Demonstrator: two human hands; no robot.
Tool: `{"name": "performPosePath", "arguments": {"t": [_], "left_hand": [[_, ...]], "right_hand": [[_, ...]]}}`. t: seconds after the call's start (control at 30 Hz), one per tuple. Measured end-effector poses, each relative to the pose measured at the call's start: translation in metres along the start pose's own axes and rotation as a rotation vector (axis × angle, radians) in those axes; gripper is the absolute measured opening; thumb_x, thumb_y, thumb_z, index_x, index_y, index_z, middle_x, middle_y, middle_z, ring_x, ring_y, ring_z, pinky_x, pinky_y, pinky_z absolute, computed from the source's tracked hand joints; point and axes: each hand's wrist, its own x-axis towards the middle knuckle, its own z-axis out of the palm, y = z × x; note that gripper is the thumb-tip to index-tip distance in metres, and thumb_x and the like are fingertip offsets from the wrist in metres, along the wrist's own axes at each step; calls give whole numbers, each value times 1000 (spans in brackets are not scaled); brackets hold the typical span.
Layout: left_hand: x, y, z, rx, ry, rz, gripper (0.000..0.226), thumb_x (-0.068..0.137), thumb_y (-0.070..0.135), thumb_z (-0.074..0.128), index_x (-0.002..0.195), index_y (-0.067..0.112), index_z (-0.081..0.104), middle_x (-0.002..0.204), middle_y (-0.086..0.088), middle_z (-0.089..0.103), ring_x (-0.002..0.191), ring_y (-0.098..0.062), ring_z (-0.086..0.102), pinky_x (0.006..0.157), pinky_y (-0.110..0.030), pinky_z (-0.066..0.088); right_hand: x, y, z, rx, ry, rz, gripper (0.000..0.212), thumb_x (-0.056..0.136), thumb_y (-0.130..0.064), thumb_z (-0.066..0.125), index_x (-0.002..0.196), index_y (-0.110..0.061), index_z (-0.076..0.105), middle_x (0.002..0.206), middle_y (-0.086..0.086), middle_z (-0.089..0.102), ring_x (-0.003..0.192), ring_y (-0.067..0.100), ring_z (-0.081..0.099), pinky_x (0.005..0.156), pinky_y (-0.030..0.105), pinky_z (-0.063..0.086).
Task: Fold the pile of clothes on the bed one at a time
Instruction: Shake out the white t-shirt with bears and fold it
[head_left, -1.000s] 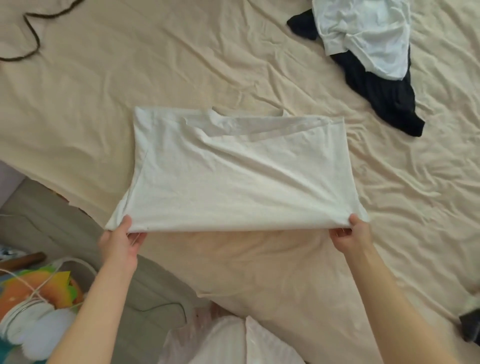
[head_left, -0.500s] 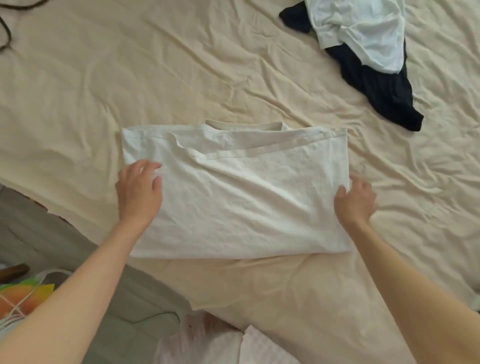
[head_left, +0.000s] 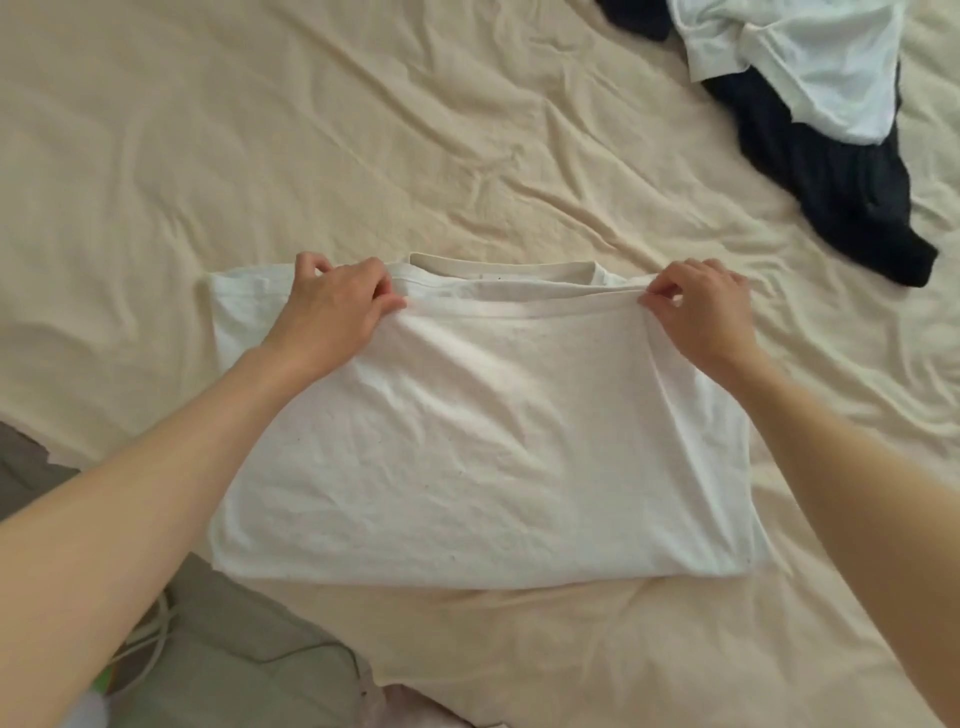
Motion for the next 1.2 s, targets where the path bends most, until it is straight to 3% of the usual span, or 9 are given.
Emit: {"name": "performPosePath", "arguments": {"t": [0.1,0.27,0.37,0.57,0.77,0.87,1.0,1.1,1.2], "left_hand": [[17,6,1,15,157,67,22,93,25,56,86,5,55,70,-6,60,65,-29,56,82,-35,25],[21,0,15,39,120,-127,40,90,35,57,121,9,53,118,-11,55,114,-30,45,98,-40,21],[-22,-7,13,-41,184,-280,53,88,29,60,134,10,43,134,-14,44,126,-32,35,102,-46,22],[-166,-19,21,-224,207,-831,65,85,29,66,138,9,36,143,-17,34,133,-33,28,106,-49,22],[-230,-25,34,-1314,194,-1506,32,85,42,60,109,21,58,111,1,63,96,-18,60,79,-38,49],[-238,-16,42,-1532,142,-1599,24,83,40,62,100,23,59,101,1,62,91,-17,57,77,-34,46],[-241,-8,39,-1633,342,-1675,8,90,28,59,94,21,57,102,1,59,90,-13,55,72,-29,43],[-241,9,23,-1491,572,-1564,3,94,20,55,94,22,57,106,2,60,92,-13,58,73,-29,47],[-233,48,0,-1316,664,-1330,11,96,20,53,106,18,52,103,7,61,95,-10,61,79,-28,50]], "right_hand": [[-3,6,-7,158,93,173,7,87,-19,64,81,-16,62,88,0,63,98,26,52,95,41,31],[-8,-9,11,41,133,252,37,94,-21,52,129,-10,54,139,13,47,133,29,34,114,42,15],[-48,-52,30,2,133,111,48,97,-21,47,142,-9,40,151,14,33,143,29,24,116,53,8],[-182,-145,88,-3,-166,-153,48,92,-30,48,138,-12,48,147,16,40,137,37,34,105,68,25],[-210,-147,111,-152,-347,-194,56,94,-45,33,144,-22,39,152,11,32,141,34,27,109,64,20],[-209,-146,116,-195,-397,-191,58,96,-48,24,149,-25,23,157,8,17,144,31,12,112,59,7],[-208,-146,118,-162,-469,-175,60,98,-50,16,149,-29,-5,155,1,-16,144,26,-17,112,54,-16],[-205,-145,104,65,-494,-149,57,100,-41,29,152,-25,11,160,2,-4,147,23,-9,114,48,-13],[-206,-138,71,589,-520,153,47,101,-34,38,146,-20,33,155,0,27,144,14,19,115,30,12]]}}
